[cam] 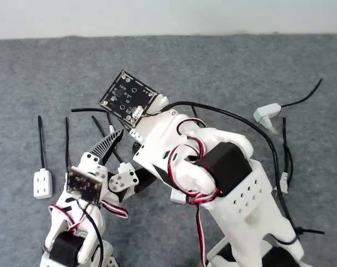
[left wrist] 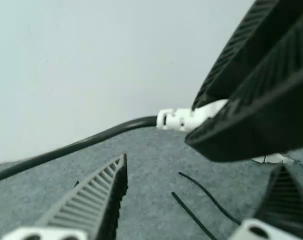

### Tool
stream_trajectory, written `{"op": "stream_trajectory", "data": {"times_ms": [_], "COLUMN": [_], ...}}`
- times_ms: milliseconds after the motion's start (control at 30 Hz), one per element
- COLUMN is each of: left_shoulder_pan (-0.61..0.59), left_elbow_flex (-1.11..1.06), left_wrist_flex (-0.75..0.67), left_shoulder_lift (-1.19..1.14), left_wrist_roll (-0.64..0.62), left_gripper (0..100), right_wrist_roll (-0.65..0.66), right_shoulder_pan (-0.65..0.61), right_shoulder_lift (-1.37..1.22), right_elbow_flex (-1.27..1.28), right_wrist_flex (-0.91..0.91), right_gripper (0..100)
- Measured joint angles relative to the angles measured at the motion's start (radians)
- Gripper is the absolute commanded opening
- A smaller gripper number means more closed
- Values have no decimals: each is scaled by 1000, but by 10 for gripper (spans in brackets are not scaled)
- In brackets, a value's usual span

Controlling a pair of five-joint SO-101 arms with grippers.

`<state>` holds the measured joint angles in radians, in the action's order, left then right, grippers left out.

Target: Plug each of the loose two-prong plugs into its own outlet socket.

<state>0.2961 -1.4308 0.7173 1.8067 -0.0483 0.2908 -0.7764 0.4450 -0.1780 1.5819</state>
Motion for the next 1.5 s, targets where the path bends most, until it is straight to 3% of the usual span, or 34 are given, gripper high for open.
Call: {"op": "stream_trajectory", "data": {"times_ms": [267,633,1133,1500], "left_shoulder_pan": [3,89,89,100], "left_elbow_flex": [133,158,186,77], "left_wrist_flex": [52,110,110,109], "left_shoulder_lift": [0,0,0,0], "left_wrist_roll": [-55,-63,-63,-51], "left_gripper": [411,411,411,411], "right_wrist_roll": [5,5,5,5], "right_shoulder_pan": [17,17,17,17], "right_shoulder_lift": [0,0,0,0], "right_elbow_flex": [0,0,0,0], "right_wrist_flex": [0,0,0,25], "right_gripper": [8,8,8,8]}}
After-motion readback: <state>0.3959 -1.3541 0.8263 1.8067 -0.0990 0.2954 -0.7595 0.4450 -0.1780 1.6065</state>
